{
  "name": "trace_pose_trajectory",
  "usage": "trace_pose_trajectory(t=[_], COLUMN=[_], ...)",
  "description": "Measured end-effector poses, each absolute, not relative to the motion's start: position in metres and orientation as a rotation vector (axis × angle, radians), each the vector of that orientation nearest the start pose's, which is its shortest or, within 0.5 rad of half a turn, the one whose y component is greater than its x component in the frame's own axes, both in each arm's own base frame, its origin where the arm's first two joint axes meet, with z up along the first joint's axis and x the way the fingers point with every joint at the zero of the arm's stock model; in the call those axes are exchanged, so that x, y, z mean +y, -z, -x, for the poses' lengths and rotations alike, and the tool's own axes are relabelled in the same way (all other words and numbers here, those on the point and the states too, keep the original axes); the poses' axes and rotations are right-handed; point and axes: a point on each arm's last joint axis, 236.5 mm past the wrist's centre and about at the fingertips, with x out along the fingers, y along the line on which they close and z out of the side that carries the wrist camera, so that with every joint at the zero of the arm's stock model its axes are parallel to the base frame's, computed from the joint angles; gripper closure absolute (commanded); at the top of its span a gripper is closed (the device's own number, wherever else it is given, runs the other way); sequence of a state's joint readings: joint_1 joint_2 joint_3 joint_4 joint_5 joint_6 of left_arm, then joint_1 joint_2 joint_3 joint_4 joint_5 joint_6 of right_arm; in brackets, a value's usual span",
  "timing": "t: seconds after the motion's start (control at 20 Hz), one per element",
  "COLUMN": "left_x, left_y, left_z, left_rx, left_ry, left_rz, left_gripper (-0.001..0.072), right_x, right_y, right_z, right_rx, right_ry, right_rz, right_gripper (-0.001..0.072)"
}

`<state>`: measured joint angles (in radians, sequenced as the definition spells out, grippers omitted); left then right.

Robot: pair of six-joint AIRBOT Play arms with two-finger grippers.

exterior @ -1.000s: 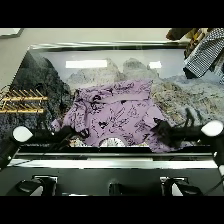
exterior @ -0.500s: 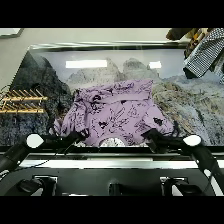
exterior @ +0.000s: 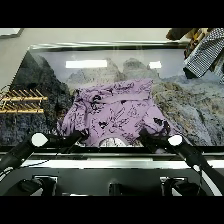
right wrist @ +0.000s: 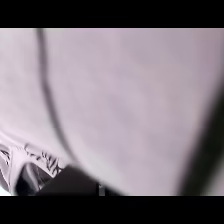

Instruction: Fold the clothes and pants, and hang the long-sleeved shirts on hangers.

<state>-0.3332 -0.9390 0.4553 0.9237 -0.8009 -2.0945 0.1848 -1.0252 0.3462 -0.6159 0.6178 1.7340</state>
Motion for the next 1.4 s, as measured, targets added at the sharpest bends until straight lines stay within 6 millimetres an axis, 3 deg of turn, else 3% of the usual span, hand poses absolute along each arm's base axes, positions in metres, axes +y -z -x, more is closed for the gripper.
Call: trace_pose_trajectory(t=[0.25,0.3,0.35,0.4,0.45,0.6,0.75,0.95,1.15,1.3,1.4], left_x=[-0.194,-0.196,-0.199,-0.201,-0.203,-0.205,-0.200,-0.185,-0.172,-0.167,-0.169], left_y=[0.082,0.086,0.090,0.092,0.095,0.094,0.073,0.009,-0.053,-0.068,-0.068], left_z=[-0.226,-0.226,-0.226,-0.227,-0.228,-0.232,-0.228,-0.209,-0.174,-0.164,-0.172], left_rx=[1.471,1.477,1.481,1.480,1.475,1.472,1.488,1.438,1.372,1.354,1.348], left_ry=[-0.001,-0.005,-0.008,-0.012,-0.014,-0.016,0.030,0.162,0.243,0.237,0.229], left_rz=[0.930,0.929,0.931,0.934,0.937,0.950,0.902,0.754,0.705,0.717,0.729], left_gripper=[0.0046,0.0110,0.0354,0.0647,0.0681,0.0682,0.0682,0.0682,0.0682,0.0682,0.0682], right_x=[0.169,0.170,0.169,0.168,0.167,0.164,0.159,0.147,0.132,0.121,0.115], right_y=[0.078,0.073,0.070,0.066,0.062,0.046,0.017,-0.038,-0.085,-0.093,-0.089], right_z=[-0.257,-0.254,-0.251,-0.248,-0.244,-0.230,-0.207,-0.154,-0.111,-0.112,-0.131], right_rx=[1.297,1.299,1.303,1.304,1.309,1.317,1.340,1.378,1.352,1.329,1.311], right_ry=[-0.065,-0.073,-0.078,-0.081,-0.084,-0.101,-0.127,-0.134,-0.091,-0.017,0.039], right_rz=[-1.032,-1.024,-1.013,-1.002,-0.990,-0.952,-0.886,-0.823,-0.849,-0.865,-0.872], right_gripper=[0.0661,0.0661,0.0661,0.0661,0.0661,0.0661,0.0661,0.0662,0.0661,0.0661,0.0661])
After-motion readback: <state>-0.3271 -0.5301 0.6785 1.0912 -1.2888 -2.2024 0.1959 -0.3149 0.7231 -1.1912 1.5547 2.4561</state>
